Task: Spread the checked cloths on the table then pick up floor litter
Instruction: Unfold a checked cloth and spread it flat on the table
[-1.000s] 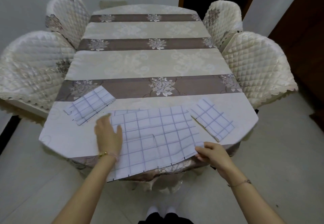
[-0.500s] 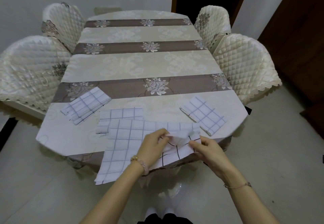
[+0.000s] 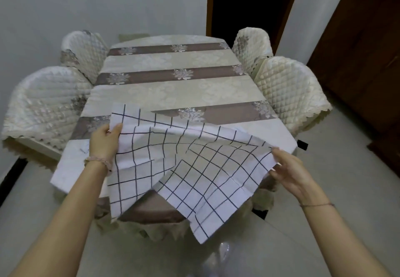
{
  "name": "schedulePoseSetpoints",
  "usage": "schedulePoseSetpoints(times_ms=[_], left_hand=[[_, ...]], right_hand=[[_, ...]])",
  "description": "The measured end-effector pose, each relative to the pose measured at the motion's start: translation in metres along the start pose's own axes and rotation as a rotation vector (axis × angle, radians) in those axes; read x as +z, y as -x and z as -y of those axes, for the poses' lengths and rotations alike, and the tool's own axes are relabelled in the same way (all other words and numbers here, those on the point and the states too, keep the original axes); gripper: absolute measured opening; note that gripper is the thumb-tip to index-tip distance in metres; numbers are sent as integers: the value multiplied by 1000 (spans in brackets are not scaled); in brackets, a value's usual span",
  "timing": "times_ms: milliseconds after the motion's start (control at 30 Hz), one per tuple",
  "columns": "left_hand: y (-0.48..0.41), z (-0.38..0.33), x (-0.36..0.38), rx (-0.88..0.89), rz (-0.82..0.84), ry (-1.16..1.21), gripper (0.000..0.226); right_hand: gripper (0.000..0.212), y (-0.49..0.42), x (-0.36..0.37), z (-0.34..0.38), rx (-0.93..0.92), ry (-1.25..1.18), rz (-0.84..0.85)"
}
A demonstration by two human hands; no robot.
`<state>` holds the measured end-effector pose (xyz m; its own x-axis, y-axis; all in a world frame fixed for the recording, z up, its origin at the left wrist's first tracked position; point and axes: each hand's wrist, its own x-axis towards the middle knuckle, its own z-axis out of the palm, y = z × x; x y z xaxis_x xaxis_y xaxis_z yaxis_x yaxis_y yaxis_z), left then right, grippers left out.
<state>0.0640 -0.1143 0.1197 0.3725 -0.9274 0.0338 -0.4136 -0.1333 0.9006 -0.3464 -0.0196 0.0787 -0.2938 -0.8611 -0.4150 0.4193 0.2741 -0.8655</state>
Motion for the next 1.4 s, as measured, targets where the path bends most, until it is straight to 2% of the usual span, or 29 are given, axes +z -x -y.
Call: schedulePoseSetpoints(times_ms=[67, 167, 267, 367, 533, 633, 733, 867, 967, 1033, 1100, 1200, 1400], left_hand=[[-4, -5, -5, 18, 9, 29, 33], [-2, -17, -1, 31, 48, 67, 33], [6, -29, 15, 9, 108, 103, 30], [19, -39, 41, 21, 195, 107, 19], [41, -39, 106, 36, 427, 76, 19], [73, -53, 147, 72, 526, 64, 27], [108, -69, 189, 71, 614, 86, 24], [148, -88, 250, 63, 715, 105, 27], [182, -97, 301, 80, 795, 37, 25], [203, -100, 336, 62, 859, -5, 17], [225, -103, 371, 57, 883, -61, 25], [258, -106, 419, 24, 887, -116, 28], [290, -127, 493, -49, 828, -108, 30]], right_hand=[[12, 0, -4, 6, -40, 11, -20], [20, 3, -11, 10, -183, 214, -72], [17, 14, -23, 17, -344, 388, -203], [19, 30, -48, 24, -387, 414, -310], [22, 70, -121, 24, -350, 442, -485], [21, 104, -167, 22, -284, 359, -580], [13, 138, -215, 21, -146, 147, -577], [12, 171, -285, 10, -40, -63, -550], [25, 182, -338, -3, -4, -137, -578], [15, 182, -376, -11, 2, -108, -645], [8, 179, -410, -15, 23, -45, -738], [19, 166, -460, -16, 40, 56, -822], [14, 123, -519, 34, 34, 150, -903]])
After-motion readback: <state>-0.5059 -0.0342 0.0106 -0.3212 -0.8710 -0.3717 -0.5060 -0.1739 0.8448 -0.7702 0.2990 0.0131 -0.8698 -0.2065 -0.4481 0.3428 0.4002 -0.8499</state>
